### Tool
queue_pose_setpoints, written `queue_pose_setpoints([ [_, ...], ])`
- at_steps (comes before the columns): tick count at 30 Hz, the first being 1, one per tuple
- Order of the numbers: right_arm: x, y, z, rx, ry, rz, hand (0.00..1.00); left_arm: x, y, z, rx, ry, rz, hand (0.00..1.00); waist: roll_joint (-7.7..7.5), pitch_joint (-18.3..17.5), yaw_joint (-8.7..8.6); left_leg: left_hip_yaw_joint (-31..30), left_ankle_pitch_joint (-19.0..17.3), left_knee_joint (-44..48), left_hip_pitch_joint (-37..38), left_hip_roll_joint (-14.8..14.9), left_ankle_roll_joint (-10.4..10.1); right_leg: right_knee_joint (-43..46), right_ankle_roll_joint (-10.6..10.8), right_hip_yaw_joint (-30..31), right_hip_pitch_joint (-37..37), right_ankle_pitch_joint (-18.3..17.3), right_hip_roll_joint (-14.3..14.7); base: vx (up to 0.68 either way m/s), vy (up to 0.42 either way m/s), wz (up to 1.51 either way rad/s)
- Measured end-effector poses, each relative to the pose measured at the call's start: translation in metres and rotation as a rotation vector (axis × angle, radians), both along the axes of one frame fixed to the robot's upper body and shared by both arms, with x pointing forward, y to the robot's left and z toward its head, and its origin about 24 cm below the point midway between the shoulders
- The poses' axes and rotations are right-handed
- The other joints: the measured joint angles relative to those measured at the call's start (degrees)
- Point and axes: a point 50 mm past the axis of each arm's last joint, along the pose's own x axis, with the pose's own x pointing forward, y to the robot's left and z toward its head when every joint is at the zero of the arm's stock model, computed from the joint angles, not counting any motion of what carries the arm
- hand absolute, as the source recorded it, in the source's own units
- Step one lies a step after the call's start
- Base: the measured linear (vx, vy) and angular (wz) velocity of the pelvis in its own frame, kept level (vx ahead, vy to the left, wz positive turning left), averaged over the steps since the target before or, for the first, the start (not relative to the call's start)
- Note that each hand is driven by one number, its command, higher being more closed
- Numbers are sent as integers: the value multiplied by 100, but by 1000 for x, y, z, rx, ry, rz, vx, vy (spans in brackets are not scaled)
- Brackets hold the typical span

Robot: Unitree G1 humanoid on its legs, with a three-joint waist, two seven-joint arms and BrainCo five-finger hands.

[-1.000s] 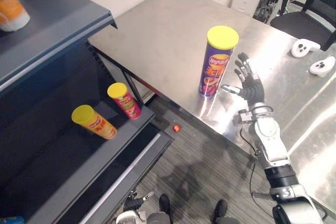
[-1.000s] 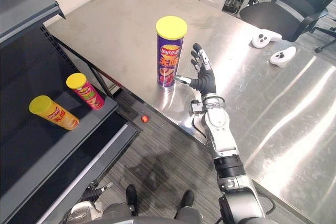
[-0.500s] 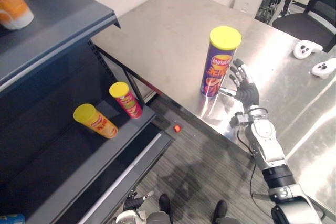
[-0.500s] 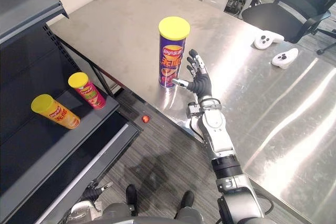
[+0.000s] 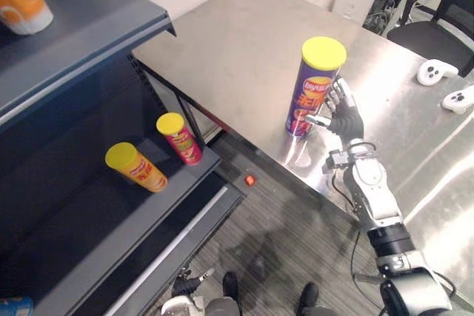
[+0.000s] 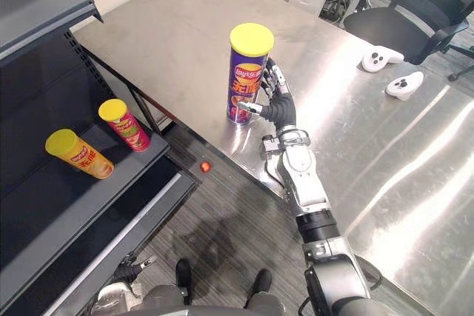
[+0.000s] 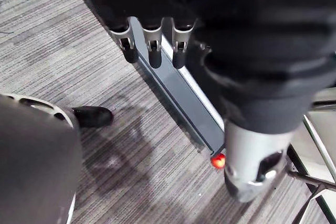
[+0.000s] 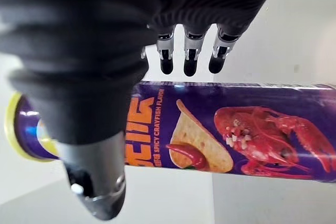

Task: Put the gum and the chips on the shelf.

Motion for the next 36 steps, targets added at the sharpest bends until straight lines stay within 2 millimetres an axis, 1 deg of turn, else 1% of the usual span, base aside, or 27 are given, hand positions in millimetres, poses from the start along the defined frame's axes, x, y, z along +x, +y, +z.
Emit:
queue_pose_setpoints([
  [2, 2, 0, 5, -8, -14, 2, 0, 0, 1, 0, 1, -1, 2, 0, -14, 8, 1, -15, 8, 0, -22, 4, 0, 2, 0, -8, -11, 0, 0, 0, 0, 5],
  [4, 5, 3, 16, -19, -47, 13, 0, 0, 1, 0, 2, -1, 2, 0, -15, 8, 4, -15, 9, 2, -24, 11, 0, 2, 0, -6, -14, 0, 3, 0, 0, 0],
  [7, 7, 6, 27, -62, -79, 34, 0, 0, 1, 0, 1, -1, 1, 0, -16, 9, 10, -15, 9, 2, -33, 20, 0, 8, -1, -3, -26, 0, 8, 0, 0, 0],
  [8, 7, 6, 28, -63, -84, 38, 100, 0, 1, 0, 1, -1, 1, 0, -16, 9, 10, -15, 8, 2, -36, 20, -1, 10, -1, -2, -30, 0, 9, 0, 0, 0],
  [10, 8, 8, 34, -73, -100, 50, 100, 0, 1, 0, 1, -2, 1, 0, -18, 10, 12, -14, 9, 2, -50, 19, 0, 10, -1, 2, -46, 0, 9, 0, 0, 0],
  [15, 13, 9, 39, -90, -106, 53, 100, 0, 3, 0, -11, -5, 18, 0, -40, 22, 23, -18, 8, 4, -62, 19, 0, 10, -1, 1, -54, 0, 11, 0, 0, 1],
  [19, 14, 15, 44, -134, -119, 81, 100, 0, 3, 0, -12, -6, 21, 0, -42, 23, 34, -44, 8, 6, -81, 25, 0, 10, -1, -3, -57, 0, 16, 0, 0, 2],
  [32, 14, 16, 42, -125, -111, 83, 100, 0, 3, 1, -11, -7, 21, 0, -57, 30, 33, -10, 8, 6, -45, 33, -1, 11, -1, 34, -41, 0, 20, 0, 0, -1],
  [36, 9, 13, 37, -114, -107, 74, 100, 0, 3, 1, -10, -7, 23, 0, -65, 25, 30, -9, 8, 6, -18, 40, -1, 12, -1, 37, -14, 0, 23, 0, 0, 0],
])
